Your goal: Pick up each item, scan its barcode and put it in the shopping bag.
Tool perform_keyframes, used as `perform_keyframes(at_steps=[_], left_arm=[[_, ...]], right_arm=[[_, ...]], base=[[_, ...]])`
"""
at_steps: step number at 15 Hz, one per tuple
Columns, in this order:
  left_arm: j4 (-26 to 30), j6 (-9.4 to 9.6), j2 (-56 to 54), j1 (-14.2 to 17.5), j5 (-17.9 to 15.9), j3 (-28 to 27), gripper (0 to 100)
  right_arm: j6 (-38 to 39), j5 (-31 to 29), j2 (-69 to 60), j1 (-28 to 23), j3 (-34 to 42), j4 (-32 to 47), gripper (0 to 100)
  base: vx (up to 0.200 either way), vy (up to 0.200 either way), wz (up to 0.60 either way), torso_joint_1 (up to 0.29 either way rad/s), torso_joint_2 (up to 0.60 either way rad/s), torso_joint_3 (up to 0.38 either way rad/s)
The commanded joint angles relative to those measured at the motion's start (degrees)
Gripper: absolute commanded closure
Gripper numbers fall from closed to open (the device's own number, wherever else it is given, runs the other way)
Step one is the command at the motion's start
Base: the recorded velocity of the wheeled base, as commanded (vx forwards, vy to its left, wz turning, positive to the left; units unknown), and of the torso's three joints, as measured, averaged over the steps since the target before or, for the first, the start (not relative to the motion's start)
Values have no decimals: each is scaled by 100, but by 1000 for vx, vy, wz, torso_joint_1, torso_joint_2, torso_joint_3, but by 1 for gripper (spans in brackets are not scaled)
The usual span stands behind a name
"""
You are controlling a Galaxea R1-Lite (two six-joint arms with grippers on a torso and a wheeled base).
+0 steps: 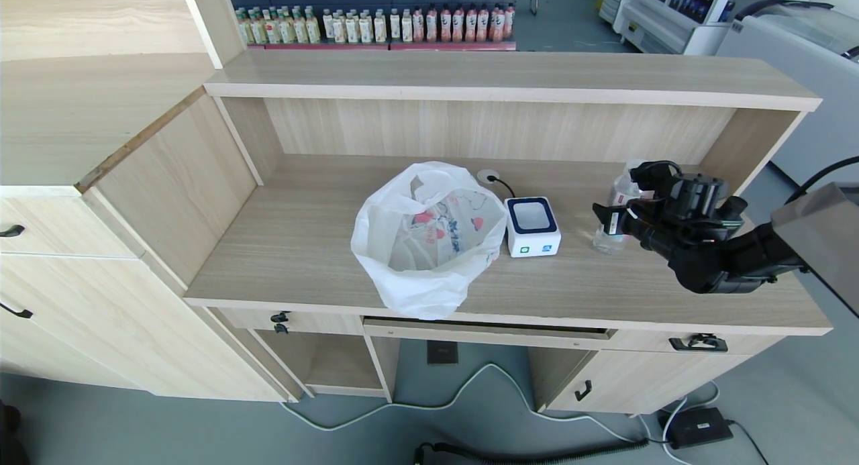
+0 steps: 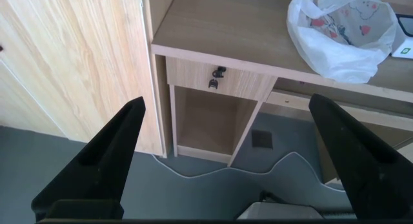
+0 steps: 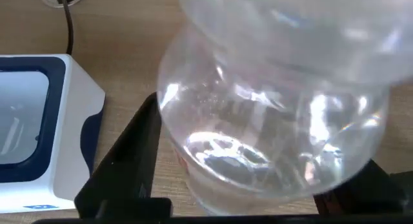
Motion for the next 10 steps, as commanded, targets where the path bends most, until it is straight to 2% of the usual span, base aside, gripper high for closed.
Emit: perform_keyframes(at_steps=[1, 5, 10], left_arm=[[-2, -2, -2, 0, 2, 1, 0], [-2, -2, -2, 0, 2, 1, 0], [-2, -2, -2, 0, 2, 1, 0]], right_arm=[[-11, 28, -38, 0, 3, -41, 100], [-151, 20, -82, 0, 152, -85, 100], [-187, 72, -258, -79, 846, -507, 100]], base=[[0, 0, 0, 0, 0, 0], [0, 0, 0, 0, 0, 0], [0, 0, 0, 0, 0, 0]])
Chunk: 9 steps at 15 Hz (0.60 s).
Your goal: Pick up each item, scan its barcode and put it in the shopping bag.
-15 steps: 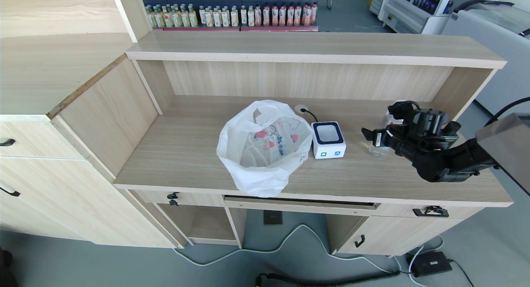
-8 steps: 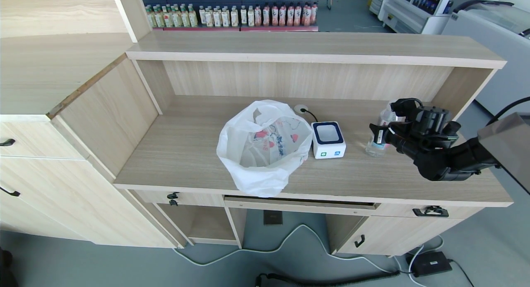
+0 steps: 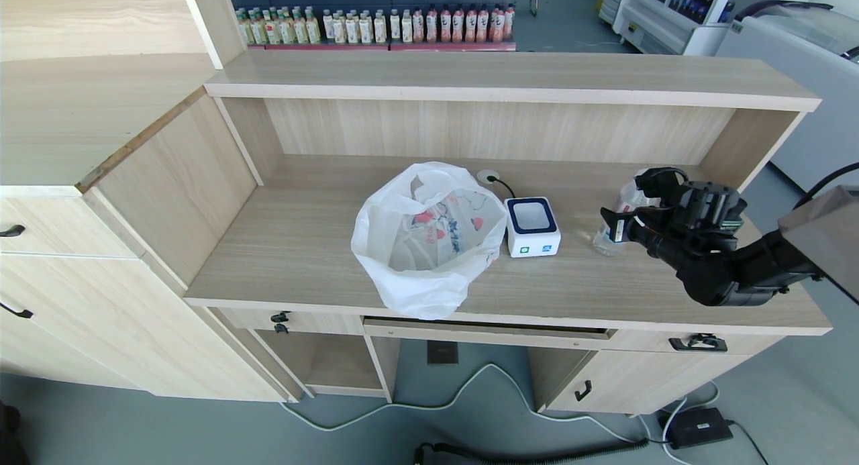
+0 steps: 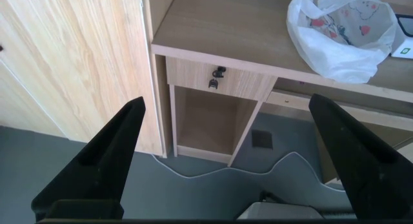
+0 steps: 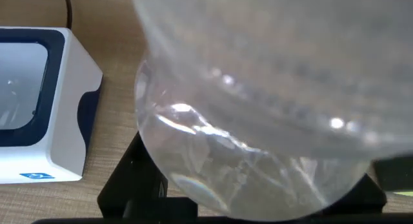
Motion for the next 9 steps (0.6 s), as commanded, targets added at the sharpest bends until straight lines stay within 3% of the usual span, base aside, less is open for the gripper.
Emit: perform_keyframes(at_steps=[1, 9], left_arm=[[-3, -2, -2, 0, 2, 1, 0], [-3, -2, -2, 0, 2, 1, 0]], right_arm=[[69, 15, -179, -95, 224, -22, 100], [622, 481, -874, -437, 136, 514, 100]], base=[[0, 0, 0, 0, 0, 0], [0, 0, 0, 0, 0, 0]])
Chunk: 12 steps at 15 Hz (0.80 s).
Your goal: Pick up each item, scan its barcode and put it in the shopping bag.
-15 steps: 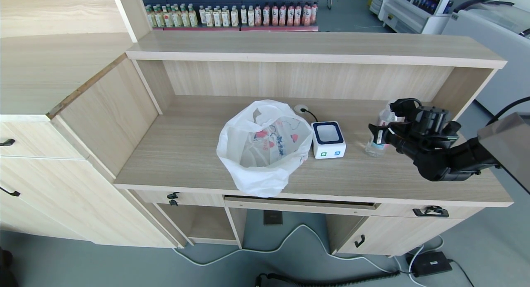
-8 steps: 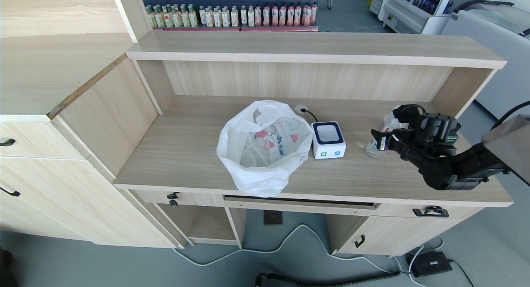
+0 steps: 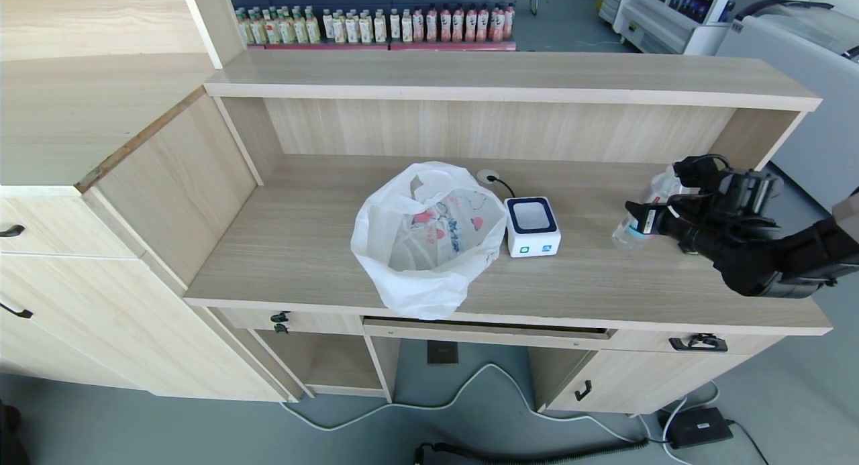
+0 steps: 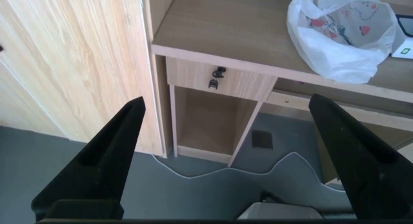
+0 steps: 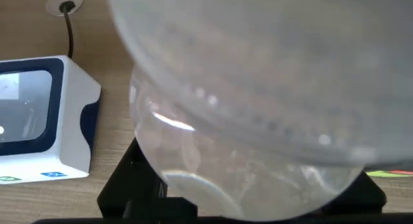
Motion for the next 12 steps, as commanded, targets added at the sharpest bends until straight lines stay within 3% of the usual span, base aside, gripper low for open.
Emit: perform_keyframes(at_steps=[1, 3, 5, 10, 12], left_arm=[[-2, -3, -2, 0, 2, 1, 0], [-2, -3, -2, 0, 2, 1, 0], [-2, -3, -2, 0, 2, 1, 0], [-2, -3, -2, 0, 2, 1, 0], [-2, -3, -2, 0, 2, 1, 0]], right_arm=[[354, 221, -660, -11, -27, 536, 100], [1356, 1003, -1539, 16, -159, 1819, 100], [1928, 2497, -2462, -2, -194, 2759, 100], [2859, 5758, -4158, -2, 289, 3128, 100], [2938, 6321, -4431, 244, 430, 3128, 100]], base=[[0, 0, 0, 0, 0, 0], [0, 0, 0, 0, 0, 0], [0, 0, 0, 0, 0, 0], [0, 0, 0, 0, 0, 0], [0, 0, 0, 0, 0, 0]])
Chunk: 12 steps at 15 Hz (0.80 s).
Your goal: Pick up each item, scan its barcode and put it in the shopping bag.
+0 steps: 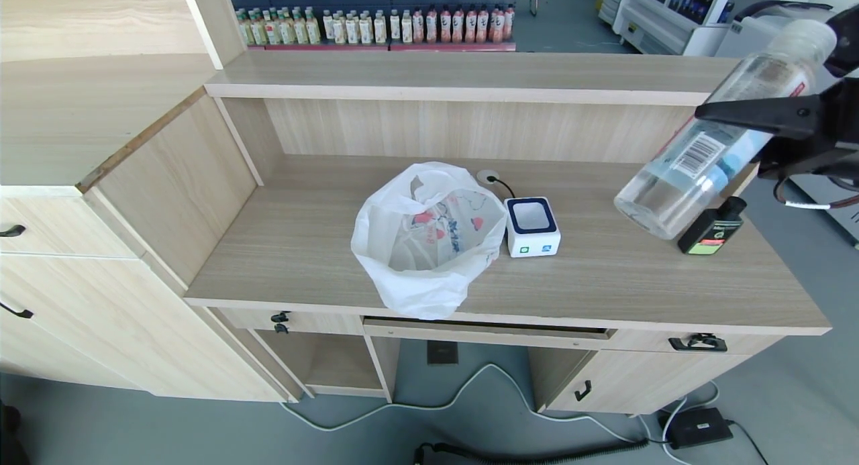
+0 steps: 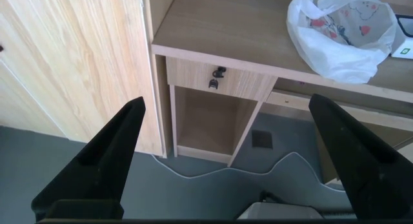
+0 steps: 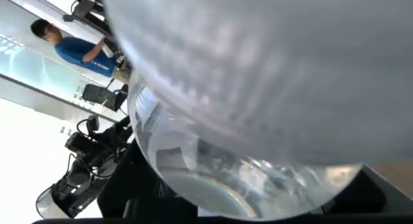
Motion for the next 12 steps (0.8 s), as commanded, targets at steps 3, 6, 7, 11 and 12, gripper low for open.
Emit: perform_keyframes(at_steps=[3, 6, 7, 11, 12], left_arm=[[-2, -3, -2, 0, 2, 1, 0], [-2, -3, -2, -9, 2, 1, 0], [-2, -3, -2, 0, 11, 1, 0], [-2, -3, -2, 0, 2, 1, 0], [-2, -3, -2, 0, 2, 1, 0]], right_arm=[[307, 399, -902, 675, 206, 15, 100], [518, 980, -1087, 1009, 215, 6, 100], [527, 1032, -1157, 1150, 250, 15, 100], [650, 1032, -1324, 1598, 356, 23, 100], [641, 1032, -1359, 1625, 417, 15, 100]], base=[[0, 0, 0, 0, 0, 0], [0, 0, 0, 0, 0, 0], [0, 0, 0, 0, 0, 0], [0, 0, 0, 0, 0, 0], [0, 0, 0, 0, 0, 0]])
